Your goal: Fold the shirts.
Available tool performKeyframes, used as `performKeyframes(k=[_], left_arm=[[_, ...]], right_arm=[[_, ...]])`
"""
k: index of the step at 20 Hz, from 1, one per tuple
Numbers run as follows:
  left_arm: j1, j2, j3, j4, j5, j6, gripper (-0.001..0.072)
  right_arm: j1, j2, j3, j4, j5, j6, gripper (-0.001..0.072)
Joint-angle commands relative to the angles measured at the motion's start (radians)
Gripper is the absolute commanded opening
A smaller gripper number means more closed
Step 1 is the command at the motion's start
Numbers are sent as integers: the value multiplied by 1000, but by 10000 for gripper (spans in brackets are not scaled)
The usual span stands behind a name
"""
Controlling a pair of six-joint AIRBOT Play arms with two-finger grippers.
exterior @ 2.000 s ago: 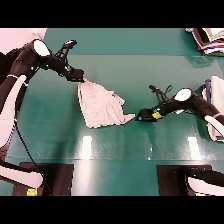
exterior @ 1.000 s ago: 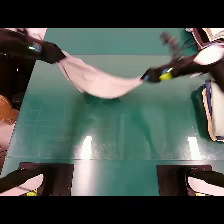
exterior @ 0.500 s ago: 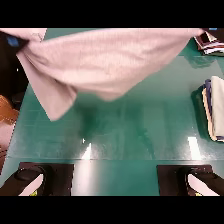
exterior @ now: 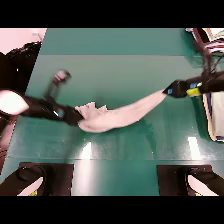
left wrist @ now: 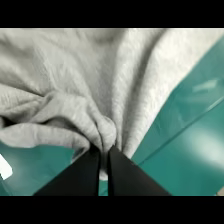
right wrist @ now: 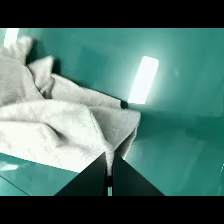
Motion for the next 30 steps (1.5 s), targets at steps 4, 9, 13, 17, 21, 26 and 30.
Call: performKeyframes(k=[4,9,13,17,21,26,30], left_arm=[[-183,0,-235,-58,98,-4,147],[-183,-1,5,79,77,-6,486],[-114,-16,230,402,70,-112,486],[74,-149,243,326,-7,-45,487],[106,-355,243,166,26,31,487],[106,-558,243,46,46,32,487],[106,-577,257,44,74,31,485]], right_arm=[[14,0,-171,-3,-35,5,11],[14,1,-171,-3,-57,5,11],[14,1,-171,-3,-57,4,11],[15,1,-171,-3,-58,4,11],[15,1,-171,-3,-57,4,11],[15,1,-171,-3,-56,4,12],[15,1,-171,-3,-58,4,12]])
